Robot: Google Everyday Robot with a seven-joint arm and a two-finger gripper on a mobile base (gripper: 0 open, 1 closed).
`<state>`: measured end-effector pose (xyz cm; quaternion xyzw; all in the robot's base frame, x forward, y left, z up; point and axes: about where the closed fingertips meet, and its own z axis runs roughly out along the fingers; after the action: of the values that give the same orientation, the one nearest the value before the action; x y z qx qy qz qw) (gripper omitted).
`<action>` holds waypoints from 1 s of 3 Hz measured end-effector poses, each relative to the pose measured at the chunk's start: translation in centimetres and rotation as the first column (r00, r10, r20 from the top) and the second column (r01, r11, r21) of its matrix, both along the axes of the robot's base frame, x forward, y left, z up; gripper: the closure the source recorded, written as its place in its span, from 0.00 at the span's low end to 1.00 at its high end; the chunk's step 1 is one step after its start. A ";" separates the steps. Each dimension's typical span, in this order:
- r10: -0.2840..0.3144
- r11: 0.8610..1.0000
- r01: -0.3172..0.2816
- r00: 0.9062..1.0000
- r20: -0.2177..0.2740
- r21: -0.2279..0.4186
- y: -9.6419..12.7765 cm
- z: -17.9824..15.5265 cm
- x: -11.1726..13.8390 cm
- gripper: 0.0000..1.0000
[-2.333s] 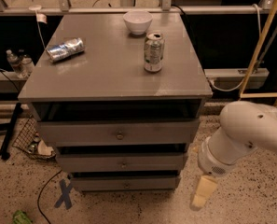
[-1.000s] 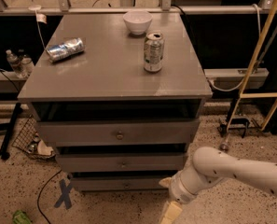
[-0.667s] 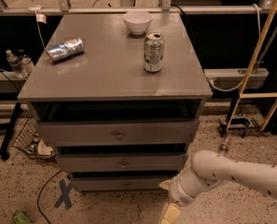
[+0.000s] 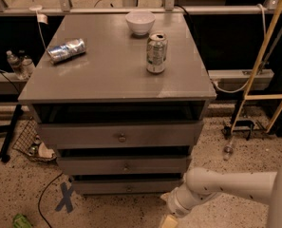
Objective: Open bottom drawer
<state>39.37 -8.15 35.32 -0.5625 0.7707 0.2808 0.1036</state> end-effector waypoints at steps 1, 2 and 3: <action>-0.023 1.000 0.022 0.998 0.064 0.013 -0.1 -3.0 1.0 0.00; -0.022 1.000 0.021 0.998 0.064 0.013 -0.1 -3.0 1.0 0.00; -0.047 0.998 0.044 0.994 0.098 0.034 -0.4 -4.1 2.0 0.00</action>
Offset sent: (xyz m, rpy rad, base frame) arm 0.0090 -0.0021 -0.0244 0.0080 -0.0519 -0.0179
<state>41.38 -8.54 31.23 -0.5562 0.7729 0.2622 0.1568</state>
